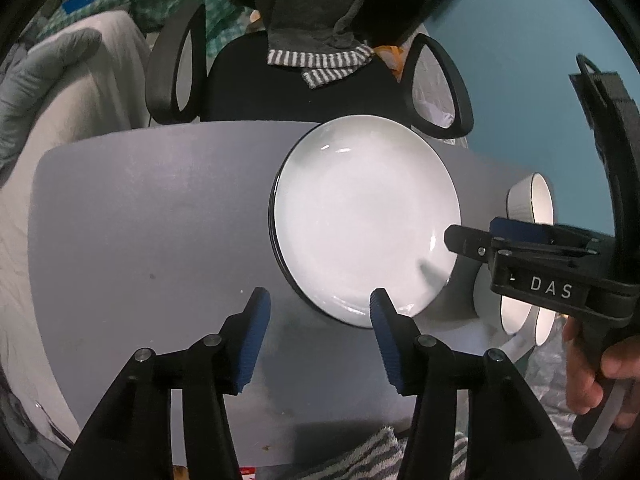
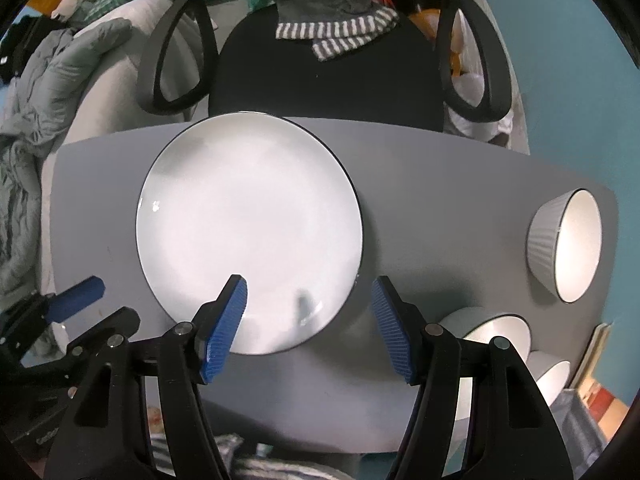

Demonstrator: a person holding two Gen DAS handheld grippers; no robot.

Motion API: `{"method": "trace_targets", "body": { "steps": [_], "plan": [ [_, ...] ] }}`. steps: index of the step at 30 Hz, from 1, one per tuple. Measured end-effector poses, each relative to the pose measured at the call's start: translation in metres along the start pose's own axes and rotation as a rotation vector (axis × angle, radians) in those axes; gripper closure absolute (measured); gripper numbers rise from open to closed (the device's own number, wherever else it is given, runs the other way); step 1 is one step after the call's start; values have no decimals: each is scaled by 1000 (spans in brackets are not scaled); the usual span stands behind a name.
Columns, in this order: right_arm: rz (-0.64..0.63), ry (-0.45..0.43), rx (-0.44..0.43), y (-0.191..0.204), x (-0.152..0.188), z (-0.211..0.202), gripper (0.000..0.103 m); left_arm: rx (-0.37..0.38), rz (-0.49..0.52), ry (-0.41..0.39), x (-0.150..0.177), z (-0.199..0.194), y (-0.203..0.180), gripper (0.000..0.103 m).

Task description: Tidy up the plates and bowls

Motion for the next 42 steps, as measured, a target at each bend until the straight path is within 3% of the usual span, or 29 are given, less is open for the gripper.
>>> {"method": "trace_targets", "body": {
  "steps": [20,28,42],
  "plan": [
    [-16,-109,52,7,38,-36,39,-81,101,-96,30,-33,-5,49],
    [27,-136,40,6,57,-45,39,-67,109,-127,39,-48,-3,49],
    [134,-144,44,-23,87,-55,39,-43,181,-116,45,-51,-22,49]
  ]
}}
Point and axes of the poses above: each gripper's, at about its wrist camera, not at the fingertips, and z roughly the way its jaws point, y to its left, x to its underside, the point moved 7 cm from there along z, roughly the way its jaws point, and after that the axes turned 10 degrees about y, right-handed, at the moved point
